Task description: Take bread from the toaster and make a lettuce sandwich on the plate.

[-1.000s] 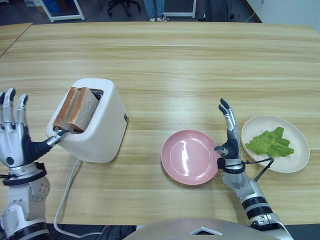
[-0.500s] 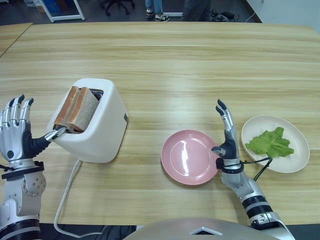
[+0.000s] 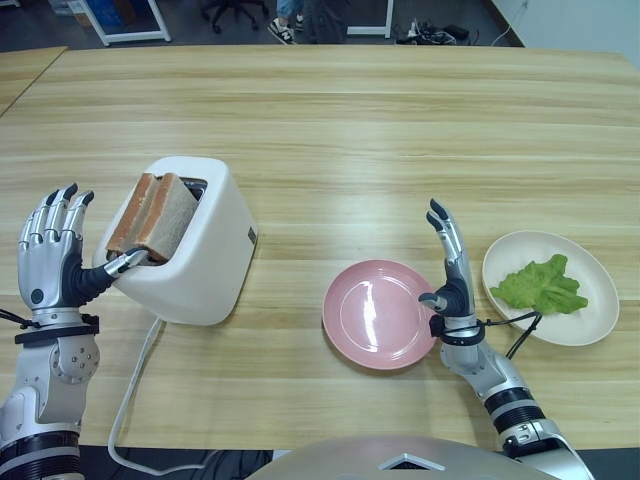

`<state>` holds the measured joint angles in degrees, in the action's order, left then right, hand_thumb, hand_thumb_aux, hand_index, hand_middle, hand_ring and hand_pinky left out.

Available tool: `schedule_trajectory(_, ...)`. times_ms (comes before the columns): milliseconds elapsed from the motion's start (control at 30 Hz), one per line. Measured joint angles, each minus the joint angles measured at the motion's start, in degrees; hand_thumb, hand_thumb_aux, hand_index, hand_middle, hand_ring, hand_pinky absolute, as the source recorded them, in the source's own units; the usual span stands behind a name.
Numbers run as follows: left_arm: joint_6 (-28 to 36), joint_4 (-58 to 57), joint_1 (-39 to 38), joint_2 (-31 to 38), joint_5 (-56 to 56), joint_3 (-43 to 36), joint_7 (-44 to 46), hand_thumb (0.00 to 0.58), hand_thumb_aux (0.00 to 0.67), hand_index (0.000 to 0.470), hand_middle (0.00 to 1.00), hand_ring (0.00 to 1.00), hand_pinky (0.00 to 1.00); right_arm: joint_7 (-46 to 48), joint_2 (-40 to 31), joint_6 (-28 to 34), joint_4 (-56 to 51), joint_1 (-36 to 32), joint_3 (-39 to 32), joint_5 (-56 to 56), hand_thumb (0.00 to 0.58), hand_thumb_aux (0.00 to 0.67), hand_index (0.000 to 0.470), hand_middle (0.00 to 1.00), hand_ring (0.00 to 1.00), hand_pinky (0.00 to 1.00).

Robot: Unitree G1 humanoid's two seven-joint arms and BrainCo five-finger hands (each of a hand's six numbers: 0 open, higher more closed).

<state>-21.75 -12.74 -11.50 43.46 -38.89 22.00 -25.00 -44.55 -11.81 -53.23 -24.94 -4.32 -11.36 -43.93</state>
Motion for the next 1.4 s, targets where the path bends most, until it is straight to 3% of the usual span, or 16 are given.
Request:
schedule_trajectory(33, -0.31, -0.32, 0.0, 0.2, 0.51, -0.24, -0.07, 0.58, 0.67, 0.47, 0.0, 0.0, 0.0, -0.01, -0.02, 0.0, 0.0, 0.0, -0.03, 0.0, 0.0, 0.0, 0.0, 0.0, 0.0, 0.0)
schedule_trajectory(433, -9.31, 1.72, -2.05, 2.71, 5.22, -3.25, -0.48, 0.58, 0.67, 0.47, 0.02, 0.02, 0.02, 0.61, -0.33, -0.17, 0.13, 0.02, -0.41, 1.06, 0.0, 0.0, 0.0, 0.0, 0.0, 0.0)
schedule_trajectory(467, -9.6, 2.06, -2.17, 2.67, 5.25, -3.49, -0.57, 0.58, 0.67, 0.47, 0.11, 0.11, 0.11, 0.69, -0.33, -0.18, 0.13, 0.02, -0.41, 1.23, 0.0, 0.0, 0.0, 0.0, 0.0, 0.0)
schedule_trajectory(500, -9.65, 2.36, -2.18, 2.52, 5.21, -3.58, -0.83, 0.58, 0.67, 0.47, 0.72, 0.72, 0.72, 0.87, -0.31, -0.2, 0.13, 0.02, -0.41, 1.29, 0.0, 0.0, 0.0, 0.0, 0.0, 0.0)
schedule_trajectory(533, -9.46, 2.83, -1.99, 2.23, 5.08, -3.69, -1.3, 0.58, 0.67, 0.47, 1.0, 1.0, 1.0, 1.07, -0.27, -0.22, 0.13, 0.02, -0.41, 1.58, 0.0, 0.0, 0.0, 0.0, 0.0, 0.0)
schedule_trajectory(1000, -1.18, -0.81, 8.45, -3.4, 2.38, -2.9, -13.67, 0.58, 0.67, 0.47, 1.0, 1.0, 1.0, 2.06, 0.57, -0.18, -0.62, 0.0, 0.16, 4.17, 0.0, 0.0, 0.0, 0.0, 0.0, 0.0)
schedule_trajectory(1200, -7.56, 2.45, 15.06, -8.14, 11.27, 0.57, -19.35, 0.58, 0.67, 0.47, 1.0, 1.0, 1.0, 2.08, 0.64, -0.1, -0.63, -0.13, 0.96, 5.01, 0.0, 0.0, 0.0, 0.0, 0.0, 0.0)
schedule_trajectory(1400, -12.18, 13.37, 15.48, -14.13, 22.79, -0.44, -11.49, 0.58, 0.67, 0.47, 1.0, 1.0, 1.0, 2.8, 0.44, -0.17, 0.02, -0.05, 2.33, 6.21, 0.0, 0.0, 0.0, 0.0, 0.0, 0.0)
